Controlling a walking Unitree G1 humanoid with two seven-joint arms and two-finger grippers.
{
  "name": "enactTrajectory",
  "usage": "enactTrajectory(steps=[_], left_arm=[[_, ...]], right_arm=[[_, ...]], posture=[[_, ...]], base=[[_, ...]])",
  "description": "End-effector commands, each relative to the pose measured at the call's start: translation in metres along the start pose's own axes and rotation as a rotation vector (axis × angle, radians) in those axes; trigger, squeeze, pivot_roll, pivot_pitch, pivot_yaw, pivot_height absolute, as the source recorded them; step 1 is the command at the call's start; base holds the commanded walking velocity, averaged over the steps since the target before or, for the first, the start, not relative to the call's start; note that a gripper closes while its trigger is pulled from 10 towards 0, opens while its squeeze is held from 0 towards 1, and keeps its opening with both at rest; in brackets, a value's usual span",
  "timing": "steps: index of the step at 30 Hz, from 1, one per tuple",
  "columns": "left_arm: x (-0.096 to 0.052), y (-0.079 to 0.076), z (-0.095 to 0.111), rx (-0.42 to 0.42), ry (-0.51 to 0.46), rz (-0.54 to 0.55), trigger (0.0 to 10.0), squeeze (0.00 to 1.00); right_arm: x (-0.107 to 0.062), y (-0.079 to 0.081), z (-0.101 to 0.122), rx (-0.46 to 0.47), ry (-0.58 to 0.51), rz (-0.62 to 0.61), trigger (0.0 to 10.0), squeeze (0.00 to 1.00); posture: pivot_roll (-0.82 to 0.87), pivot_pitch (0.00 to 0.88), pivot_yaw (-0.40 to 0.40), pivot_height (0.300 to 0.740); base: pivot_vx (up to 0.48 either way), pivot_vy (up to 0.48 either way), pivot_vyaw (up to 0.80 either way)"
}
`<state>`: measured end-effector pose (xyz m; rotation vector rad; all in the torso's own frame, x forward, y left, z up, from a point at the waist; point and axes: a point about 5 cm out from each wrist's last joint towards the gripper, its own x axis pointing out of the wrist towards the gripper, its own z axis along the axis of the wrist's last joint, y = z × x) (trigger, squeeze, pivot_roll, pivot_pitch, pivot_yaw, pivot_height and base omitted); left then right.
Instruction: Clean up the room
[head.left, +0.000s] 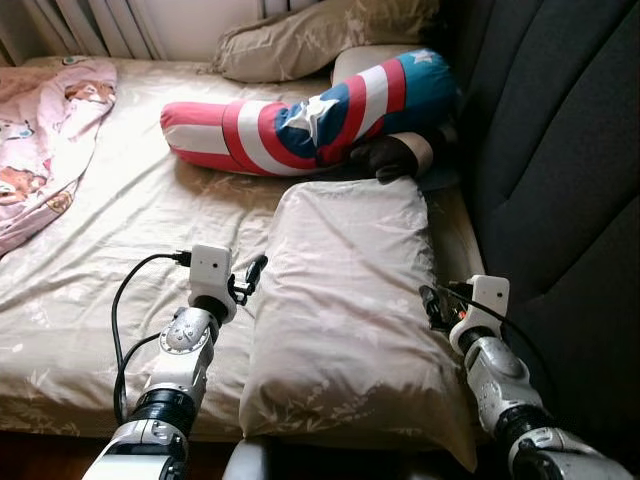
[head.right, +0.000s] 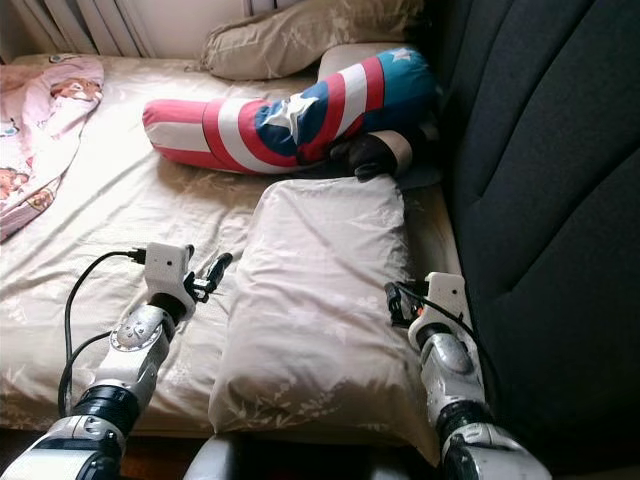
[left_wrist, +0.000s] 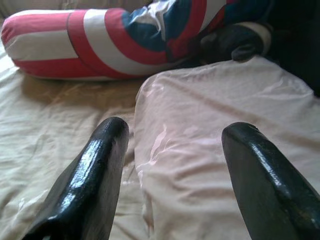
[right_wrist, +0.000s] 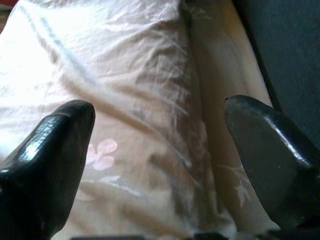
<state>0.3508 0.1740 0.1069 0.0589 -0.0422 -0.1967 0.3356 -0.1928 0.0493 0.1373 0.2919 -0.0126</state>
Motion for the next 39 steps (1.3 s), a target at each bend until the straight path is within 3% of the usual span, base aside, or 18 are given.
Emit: enactTrajectory(steps=[1, 7, 14, 15, 16, 17, 25, 29, 34, 39], left_arm=[[0.002, 0.001, 0.007, -0.016, -0.032, 0.001, 10.0, 0.0], [0.0, 0.006, 0.011, -0.027, -0.053, 0.003, 10.0, 0.0], [-0.002, 0.003, 0.025, -0.044, -0.113, -0.019, 10.0, 0.0], [-0.004, 0.003, 0.027, -0.044, -0.124, -0.029, 10.0, 0.0], [-0.007, 0.002, 0.029, -0.044, -0.13, -0.036, 10.0, 0.0], [-0.013, 0.001, 0.03, -0.04, -0.137, -0.042, 10.0, 0.0], [-0.027, -0.001, 0.042, -0.052, -0.158, -0.046, 10.0, 0.0], [-0.03, -0.002, 0.048, -0.057, -0.159, -0.048, 10.0, 0.0], [-0.047, 0.001, 0.057, -0.054, -0.131, -0.062, 10.0, 0.0], [-0.049, 0.003, 0.059, -0.054, -0.123, -0.062, 10.0, 0.0]], right_arm=[[0.002, -0.004, 0.005, -0.01, 0.008, -0.032, 10.0, 1.0], [0.006, -0.003, 0.014, -0.009, -0.015, -0.037, 10.0, 1.0], [0.005, -0.014, 0.016, -0.005, -0.007, -0.112, 10.0, 1.0], [0.005, -0.014, 0.016, -0.001, -0.002, -0.111, 10.0, 0.83], [0.005, -0.014, 0.015, 0.0, -0.001, -0.108, 10.0, 0.34], [0.004, -0.015, 0.014, 0.01, -0.003, -0.103, 10.0, 0.0], [0.003, -0.02, 0.013, 0.077, 0.004, -0.115, 10.0, 0.0], [0.006, -0.013, 0.016, 0.127, -0.007, -0.073, 10.0, 0.0], [0.006, -0.005, 0.013, 0.227, -0.02, -0.041, 10.0, 0.0], [0.006, 0.0, 0.008, 0.235, -0.007, -0.007, 10.0, 0.0]], posture=[[0.03, 0.132, -0.029, 0.656], [0.02, 0.175, -0.012, 0.656], [0.06, 0.24, -0.008, 0.656], [0.07, 0.258, -0.004, 0.656], [0.08, 0.273, -0.003, 0.656], [0.09, 0.289, -0.001, 0.656], [0.15, 0.378, 0.007, 0.656], [0.15, 0.398, 0.015, 0.656], [0.16, 0.414, 0.041, 0.656], [0.17, 0.41, 0.049, 0.656]], base=[[0.0, 0.0, 0.0], [0.0, 0.0, 0.0], [0.0, 0.0, 0.0], [0.0, 0.0, 0.0], [0.0, 0.0, 0.0], [0.0, 0.0, 0.0], [0.0, 0.0, 0.0], [0.0, 0.0, 0.0], [0.0, 0.0, 0.0], [0.0, 0.0, 0.0]])
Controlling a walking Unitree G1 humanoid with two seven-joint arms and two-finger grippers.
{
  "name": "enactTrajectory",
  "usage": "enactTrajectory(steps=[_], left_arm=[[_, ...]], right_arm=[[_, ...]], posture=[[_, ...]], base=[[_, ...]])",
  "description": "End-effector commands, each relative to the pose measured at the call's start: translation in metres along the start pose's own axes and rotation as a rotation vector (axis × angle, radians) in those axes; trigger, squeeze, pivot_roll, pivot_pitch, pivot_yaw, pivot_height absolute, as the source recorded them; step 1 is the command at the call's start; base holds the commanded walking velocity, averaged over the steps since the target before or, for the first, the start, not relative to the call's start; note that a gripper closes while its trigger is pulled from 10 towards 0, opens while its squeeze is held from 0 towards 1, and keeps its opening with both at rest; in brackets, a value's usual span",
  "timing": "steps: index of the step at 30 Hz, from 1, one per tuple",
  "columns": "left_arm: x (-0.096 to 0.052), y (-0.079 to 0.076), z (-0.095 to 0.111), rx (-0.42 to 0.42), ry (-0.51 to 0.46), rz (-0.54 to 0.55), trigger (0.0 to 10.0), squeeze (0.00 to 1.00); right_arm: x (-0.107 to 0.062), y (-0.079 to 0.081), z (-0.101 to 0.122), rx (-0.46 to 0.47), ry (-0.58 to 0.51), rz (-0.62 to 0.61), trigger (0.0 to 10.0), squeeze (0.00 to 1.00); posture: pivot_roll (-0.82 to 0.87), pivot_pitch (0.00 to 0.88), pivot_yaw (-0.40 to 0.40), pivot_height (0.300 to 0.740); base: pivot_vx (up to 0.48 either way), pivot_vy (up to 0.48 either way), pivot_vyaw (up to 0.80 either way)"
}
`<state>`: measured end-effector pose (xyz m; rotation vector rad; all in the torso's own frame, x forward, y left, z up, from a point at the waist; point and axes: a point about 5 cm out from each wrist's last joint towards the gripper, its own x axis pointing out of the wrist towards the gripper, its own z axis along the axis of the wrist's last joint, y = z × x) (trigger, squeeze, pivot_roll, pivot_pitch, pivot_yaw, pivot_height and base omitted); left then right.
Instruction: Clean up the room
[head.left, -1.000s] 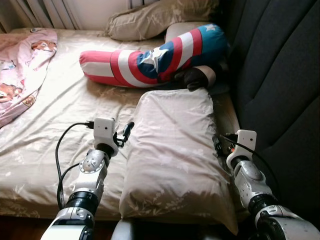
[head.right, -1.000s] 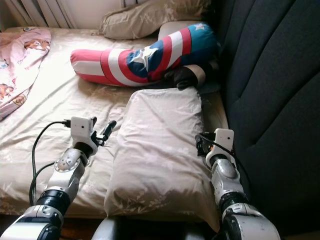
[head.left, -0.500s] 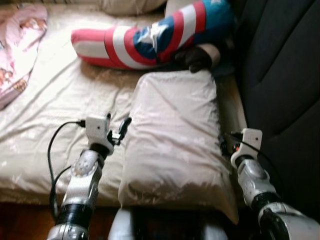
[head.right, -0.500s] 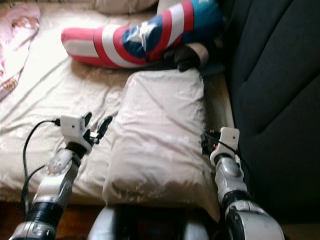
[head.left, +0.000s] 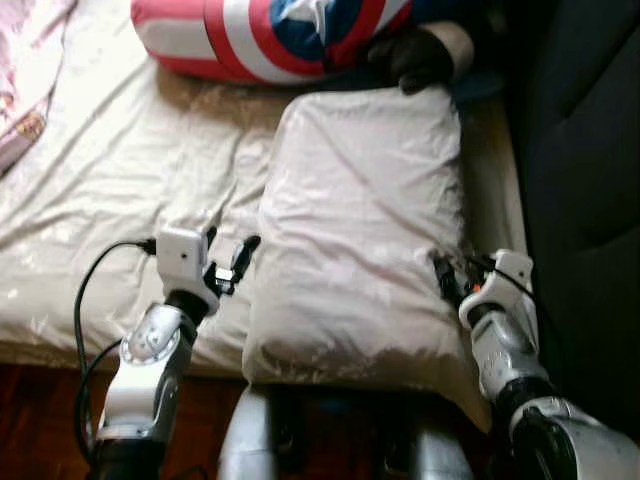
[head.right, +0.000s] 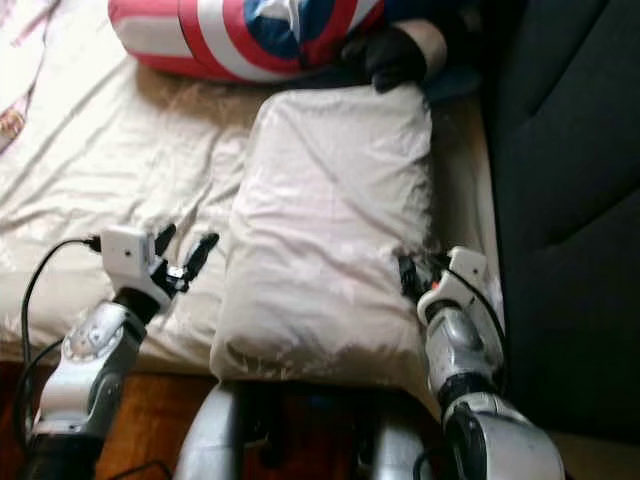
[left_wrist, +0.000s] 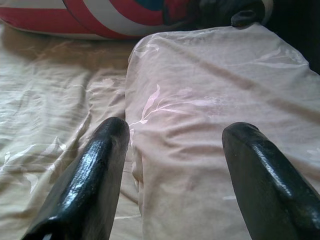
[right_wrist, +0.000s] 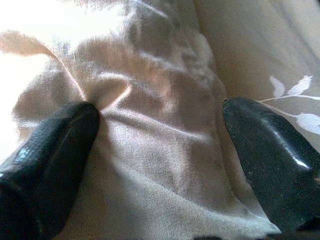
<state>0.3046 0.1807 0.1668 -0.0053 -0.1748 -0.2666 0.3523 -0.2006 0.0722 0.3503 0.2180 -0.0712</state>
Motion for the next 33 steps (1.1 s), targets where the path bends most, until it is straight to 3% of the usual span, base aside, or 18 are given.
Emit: enactTrajectory(steps=[1, 8, 15, 18, 21, 24, 26, 27, 28, 29, 32, 33], left_arm=[[-0.005, 0.001, 0.0, -0.009, 0.016, 0.007, 10.0, 0.0], [-0.002, -0.006, 0.006, -0.034, 0.031, -0.006, 10.0, 0.0], [0.001, -0.006, 0.007, -0.039, 0.034, -0.012, 10.0, 0.0], [0.001, -0.008, 0.008, -0.043, 0.04, -0.018, 10.0, 0.0], [0.001, -0.009, 0.006, -0.049, 0.048, -0.023, 10.0, 0.0], [0.0, -0.009, 0.005, -0.054, 0.051, -0.022, 10.0, 0.0], [-0.001, -0.009, 0.002, -0.065, 0.057, -0.013, 10.0, 0.0], [-0.001, -0.009, 0.001, -0.074, 0.06, -0.008, 10.0, 0.0], [-0.001, -0.008, -0.002, -0.083, 0.065, -0.001, 10.0, 0.0], [-0.001, -0.006, -0.006, -0.086, 0.075, 0.009, 10.0, 0.0], [-0.002, -0.002, -0.015, -0.097, 0.1, 0.027, 10.0, 0.0], [0.0, 0.004, -0.028, -0.143, 0.135, 0.054, 10.0, 0.0]], right_arm=[[-0.006, 0.0, -0.021, 0.026, 0.071, 0.012, 10.0, 0.0], [-0.011, 0.013, -0.039, 0.109, 0.133, 0.14, 10.0, 0.0], [-0.012, 0.021, -0.043, 0.125, 0.161, 0.232, 10.0, 0.0], [-0.017, 0.022, -0.055, 0.045, 0.253, 0.272, 10.0, 0.0], [-0.026, 0.014, -0.075, -0.155, 0.4, 0.248, 10.0, 0.0], [-0.029, 0.012, -0.082, -0.215, 0.435, 0.261, 10.0, 0.0], [-0.031, 0.013, -0.084, -0.176, 0.433, 0.273, 10.0, 0.0], [-0.031, 0.013, -0.084, -0.172, 0.431, 0.272, 1.4, 0.0], [-0.031, 0.014, -0.084, -0.163, 0.429, 0.271, 1.4, 0.0], [-0.031, 0.014, -0.085, -0.155, 0.429, 0.271, 0.0, 0.0], [-0.032, 0.016, -0.086, -0.153, 0.431, 0.28, 0.0, 0.0], [-0.032, 0.017, -0.087, -0.159, 0.436, 0.291, 0.0, 0.0]], posture=[[0.16, 0.409, 0.048, 0.656], [0.17, 0.386, 0.064, 0.656], [0.17, 0.371, 0.068, 0.656], [0.17, 0.372, 0.066, 0.656], [0.16, 0.375, 0.062, 0.656], [0.16, 0.378, 0.057, 0.656], [0.17, 0.388, 0.055, 0.656], [0.17, 0.39, 0.054, 0.656], [0.17, 0.392, 0.053, 0.656], [0.17, 0.394, 0.051, 0.656], [0.16, 0.401, 0.044, 0.656], [0.15, 0.412, 0.035, 0.656]], base=[[0.0, 0.0, 0.0], [0.0, 0.0, 0.0], [0.0, 0.0, 0.0], [0.0, 0.0, 0.0], [0.0, 0.0, 0.0], [0.0, 0.0, 0.0], [0.0, 0.0, 0.0], [0.0, 0.0, 0.0], [0.0, 0.0, 0.0], [0.0, 0.0, 0.0], [0.0, 0.0, 0.0], [0.0, 0.0, 0.0]])
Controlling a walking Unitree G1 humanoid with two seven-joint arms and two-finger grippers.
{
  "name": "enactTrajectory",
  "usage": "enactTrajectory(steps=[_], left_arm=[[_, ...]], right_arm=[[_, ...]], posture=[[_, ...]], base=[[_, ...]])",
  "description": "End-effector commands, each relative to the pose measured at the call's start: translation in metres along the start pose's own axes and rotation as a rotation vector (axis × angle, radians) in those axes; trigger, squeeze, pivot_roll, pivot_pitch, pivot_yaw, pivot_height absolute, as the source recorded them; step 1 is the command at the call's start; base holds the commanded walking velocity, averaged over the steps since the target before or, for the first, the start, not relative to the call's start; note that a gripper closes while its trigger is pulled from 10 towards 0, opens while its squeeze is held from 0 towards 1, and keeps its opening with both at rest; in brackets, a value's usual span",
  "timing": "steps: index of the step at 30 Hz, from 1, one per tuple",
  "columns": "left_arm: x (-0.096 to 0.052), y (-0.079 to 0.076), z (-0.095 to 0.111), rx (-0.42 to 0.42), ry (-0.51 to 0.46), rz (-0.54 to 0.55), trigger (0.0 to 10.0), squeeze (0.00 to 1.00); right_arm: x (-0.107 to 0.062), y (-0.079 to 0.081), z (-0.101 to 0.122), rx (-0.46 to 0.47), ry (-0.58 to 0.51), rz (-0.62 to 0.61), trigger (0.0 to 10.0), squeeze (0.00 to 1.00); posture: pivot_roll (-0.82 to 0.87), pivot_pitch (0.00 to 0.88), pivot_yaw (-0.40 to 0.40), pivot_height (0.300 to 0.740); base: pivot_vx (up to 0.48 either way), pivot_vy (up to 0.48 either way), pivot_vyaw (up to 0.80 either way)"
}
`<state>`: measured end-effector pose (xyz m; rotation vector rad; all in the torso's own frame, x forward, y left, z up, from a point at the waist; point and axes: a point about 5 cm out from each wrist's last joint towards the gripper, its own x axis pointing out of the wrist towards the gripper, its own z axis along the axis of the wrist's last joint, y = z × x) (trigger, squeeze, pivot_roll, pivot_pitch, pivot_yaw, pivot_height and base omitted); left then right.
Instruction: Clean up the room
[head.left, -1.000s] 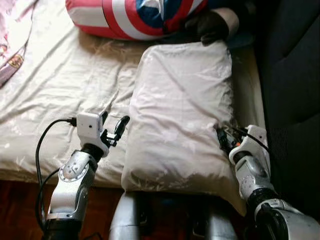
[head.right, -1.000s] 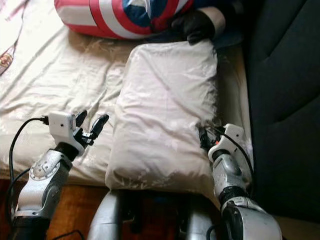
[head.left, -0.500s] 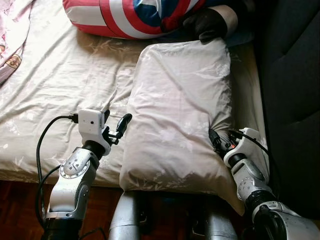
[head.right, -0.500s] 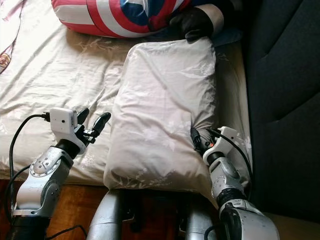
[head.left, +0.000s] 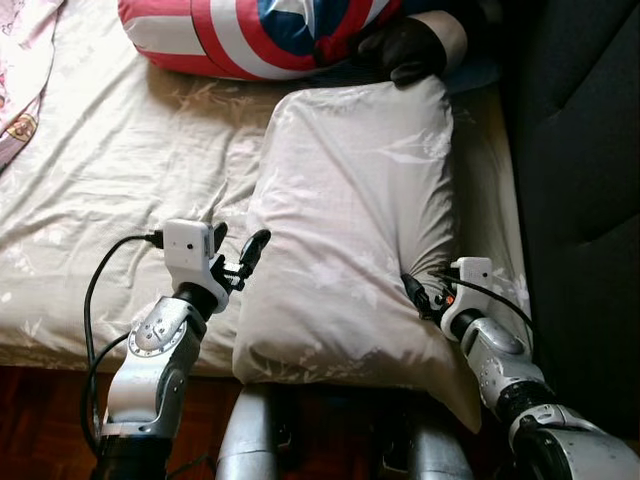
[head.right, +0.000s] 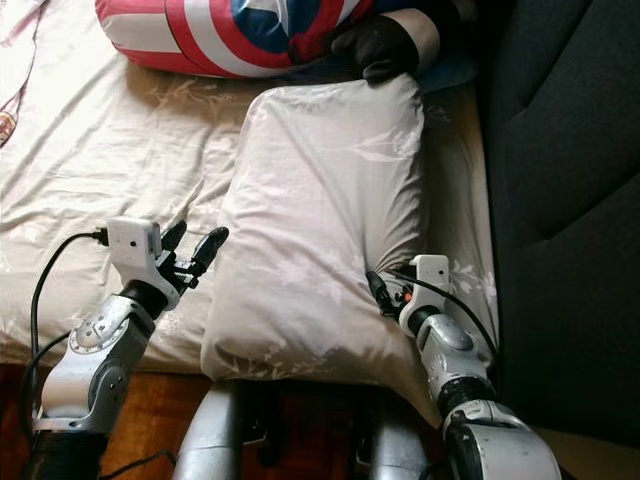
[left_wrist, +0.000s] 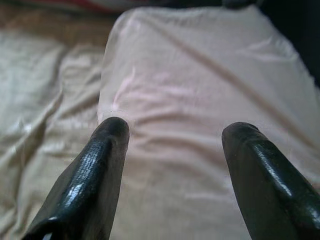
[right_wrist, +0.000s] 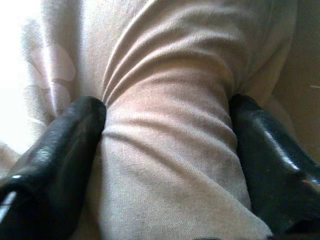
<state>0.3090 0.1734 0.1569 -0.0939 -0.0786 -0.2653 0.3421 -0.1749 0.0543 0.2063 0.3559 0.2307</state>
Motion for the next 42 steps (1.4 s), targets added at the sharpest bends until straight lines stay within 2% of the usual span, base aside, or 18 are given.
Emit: enactTrajectory(steps=[1, 3, 6, 12, 16, 19, 20, 21, 24, 30, 31, 35, 40, 42], left_arm=[[-0.001, 0.015, -0.021, -0.067, 0.064, 0.056, 10.0, 0.0], [0.005, 0.026, -0.039, -0.082, 0.124, 0.094, 10.0, 0.0], [0.007, 0.032, -0.055, -0.112, 0.179, 0.126, 10.0, 0.0], [0.014, 0.029, -0.075, -0.174, 0.235, 0.127, 10.0, 0.0], [0.014, 0.032, -0.088, -0.17, 0.282, 0.189, 10.0, 0.0], [0.015, 0.032, -0.089, -0.171, 0.279, 0.208, 10.0, 0.0], [0.016, 0.031, -0.089, -0.176, 0.27, 0.212, 10.0, 0.62], [0.017, 0.03, -0.088, -0.178, 0.258, 0.212, 10.0, 1.0], [0.02, 0.032, -0.087, -0.157, 0.246, 0.234, 10.0, 1.0], [0.014, 0.03, -0.1, -0.231, 0.287, 0.22, 10.0, 1.0], [0.013, 0.03, -0.102, -0.218, 0.303, 0.218, 10.0, 0.0], [0.01, 0.029, -0.108, -0.231, 0.331, 0.212, 10.0, 0.0], [0.005, 0.023, -0.119, -0.371, 0.373, 0.167, 10.0, 0.0], [0.005, 0.022, -0.119, -0.384, 0.371, 0.162, 10.0, 0.0]], right_arm=[[-0.012, 0.016, -0.062, 0.04, 0.245, 0.066, 0.0, 0.0], [-0.012, 0.016, -0.062, 0.032, 0.248, 0.07, 0.0, 0.0], [-0.013, 0.016, -0.063, 0.027, 0.25, 0.07, 0.0, 0.0], [-0.015, 0.014, -0.064, 0.02, 0.25, 0.083, 0.0, 0.0], [-0.016, 0.013, -0.065, 0.011, 0.252, 0.087, 0.0, 0.0], [-0.017, 0.013, -0.066, 0.005, 0.254, 0.09, 0.0, 0.0], [-0.017, 0.013, -0.066, 0.003, 0.254, 0.091, 0.0, 0.0], [-0.017, 0.012, -0.066, 0.003, 0.253, 0.092, 0.0, 0.0], [-0.017, 0.014, -0.066, 0.001, 0.256, 0.1, 0.0, 0.0], [-0.016, 0.016, -0.066, 0.002, 0.252, 0.114, 0.0, 0.0], [-0.016, 0.016, -0.066, 0.003, 0.251, 0.115, 0.0, 0.0], [-0.017, 0.016, -0.066, 0.005, 0.248, 0.127, 0.0, 0.0], [-0.02, 0.012, -0.065, -0.002, 0.243, 0.141, 0.0, 0.0], [-0.02, 0.011, -0.065, -0.003, 0.243, 0.142, 0.0, 0.0]], posture=[[0.14, 0.413, 0.033, 0.656], [0.14, 0.422, 0.023, 0.656], [0.13, 0.425, 0.013, 0.656], [0.07, 0.45, -0.026, 0.656], [0.05, 0.462, -0.048, 0.656], [0.04, 0.469, -0.059, 0.656], [0.04, 0.473, -0.064, 0.656], [0.04, 0.474, -0.065, 0.656], [0.04, 0.481, -0.071, 0.656], [0.02, 0.488, -0.082, 0.656], [0.01, 0.49, -0.085, 0.656], [-0.01, 0.505, -0.099, 0.656], [-0.04, 0.516, -0.113, 0.656], [-0.04, 0.516, -0.113, 0.656]], base=[[0.0, 0.0, 0.0], [0.0, 0.0, 0.0], [0.0, 0.0, 0.0], [0.0, 0.0, 0.0], [0.0, 0.0, 0.0], [0.0, 0.0, 0.0], [0.0, 0.0, 0.0], [0.0, 0.0, 0.0], [0.0, 0.0, 0.0], [0.0, 0.0, 0.0], [0.0, 0.0, 0.0], [0.0, 0.0, 0.0], [0.0, 0.0, 0.0], [0.0, 0.0, 0.0]])
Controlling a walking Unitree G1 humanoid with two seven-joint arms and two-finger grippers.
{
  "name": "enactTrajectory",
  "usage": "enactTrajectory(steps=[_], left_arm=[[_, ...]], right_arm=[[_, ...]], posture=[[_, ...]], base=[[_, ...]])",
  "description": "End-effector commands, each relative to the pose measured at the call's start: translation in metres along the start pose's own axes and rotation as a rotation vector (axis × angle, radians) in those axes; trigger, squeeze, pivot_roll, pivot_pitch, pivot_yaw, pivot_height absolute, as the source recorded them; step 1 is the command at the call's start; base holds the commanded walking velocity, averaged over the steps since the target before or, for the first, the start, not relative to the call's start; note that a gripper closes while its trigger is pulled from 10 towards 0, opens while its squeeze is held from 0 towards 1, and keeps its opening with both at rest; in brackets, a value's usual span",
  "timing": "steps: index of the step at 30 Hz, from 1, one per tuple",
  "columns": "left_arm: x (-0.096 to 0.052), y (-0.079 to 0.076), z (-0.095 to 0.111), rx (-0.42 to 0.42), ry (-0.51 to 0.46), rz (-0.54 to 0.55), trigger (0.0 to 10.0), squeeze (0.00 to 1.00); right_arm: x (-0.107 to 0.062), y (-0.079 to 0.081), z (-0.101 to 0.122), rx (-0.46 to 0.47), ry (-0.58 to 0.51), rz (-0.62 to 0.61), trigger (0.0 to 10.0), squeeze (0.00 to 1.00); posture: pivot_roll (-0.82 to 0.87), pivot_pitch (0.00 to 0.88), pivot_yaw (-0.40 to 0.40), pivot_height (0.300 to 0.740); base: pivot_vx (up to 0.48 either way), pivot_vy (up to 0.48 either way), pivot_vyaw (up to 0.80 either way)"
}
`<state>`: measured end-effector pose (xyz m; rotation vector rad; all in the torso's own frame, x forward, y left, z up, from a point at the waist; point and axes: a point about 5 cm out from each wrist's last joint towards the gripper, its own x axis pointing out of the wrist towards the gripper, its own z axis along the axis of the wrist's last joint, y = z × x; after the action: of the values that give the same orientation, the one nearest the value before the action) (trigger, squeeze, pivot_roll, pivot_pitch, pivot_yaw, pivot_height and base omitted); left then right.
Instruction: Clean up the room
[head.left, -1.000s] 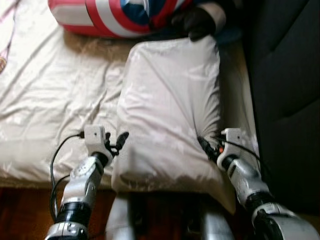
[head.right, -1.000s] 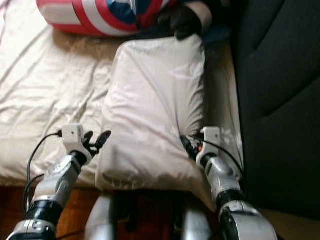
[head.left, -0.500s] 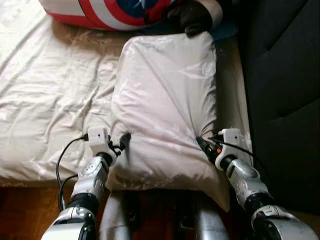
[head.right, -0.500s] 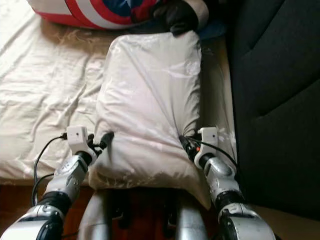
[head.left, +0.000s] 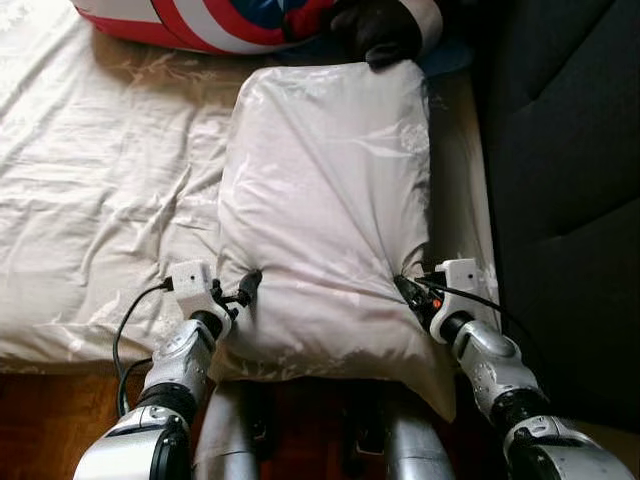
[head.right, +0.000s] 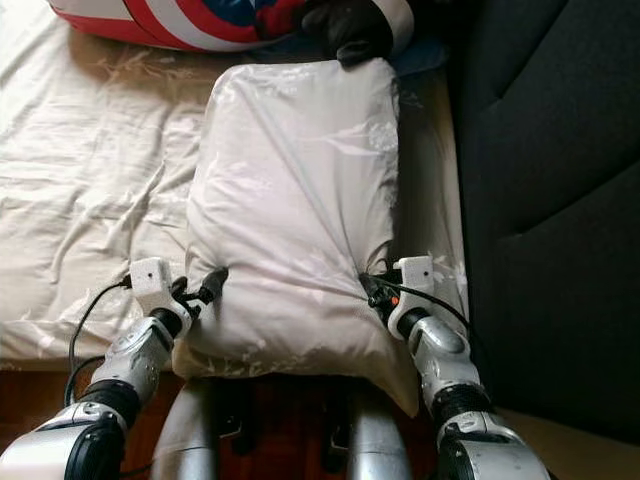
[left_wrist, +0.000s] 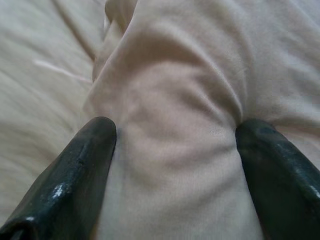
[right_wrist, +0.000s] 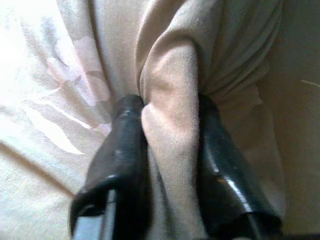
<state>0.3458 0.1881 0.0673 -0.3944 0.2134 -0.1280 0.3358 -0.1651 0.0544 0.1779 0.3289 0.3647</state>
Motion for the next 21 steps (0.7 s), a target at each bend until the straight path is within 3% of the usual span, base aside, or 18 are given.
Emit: enactTrajectory(steps=[1, 6, 10, 11, 21], left_arm=[[-0.011, 0.001, -0.037, -0.088, 0.147, -0.001, 10.0, 0.0], [-0.01, -0.005, -0.042, -0.109, 0.184, -0.052, 10.0, 0.0], [-0.01, -0.014, -0.05, -0.066, 0.248, -0.105, 10.0, 0.0], [-0.01, -0.015, -0.051, -0.049, 0.256, -0.107, 0.0, 0.0], [-0.01, -0.016, -0.051, 0.015, 0.268, -0.134, 0.0, 0.0]], right_arm=[[-0.018, 0.005, -0.062, 0.065, 0.245, 0.021, 0.0, 0.0], [-0.02, 0.005, -0.063, 0.068, 0.242, 0.023, 0.0, 0.0], [-0.021, 0.007, -0.068, 0.077, 0.249, 0.024, 0.0, 0.0], [-0.021, 0.008, -0.068, 0.08, 0.248, 0.026, 0.0, 0.0], [-0.02, 0.011, -0.068, 0.081, 0.247, 0.034, 0.0, 0.0]], posture=[[-0.04, 0.522, -0.119, 0.656], [-0.05, 0.526, -0.121, 0.656], [-0.06, 0.533, -0.13, 0.656], [-0.05, 0.535, -0.13, 0.656], [-0.05, 0.534, -0.132, 0.656]], base=[[0.0, 0.0, 0.0], [0.0, 0.0, 0.0], [0.0, 0.0, 0.0], [0.0, 0.0, 0.0], [0.0, 0.0, 0.0]])
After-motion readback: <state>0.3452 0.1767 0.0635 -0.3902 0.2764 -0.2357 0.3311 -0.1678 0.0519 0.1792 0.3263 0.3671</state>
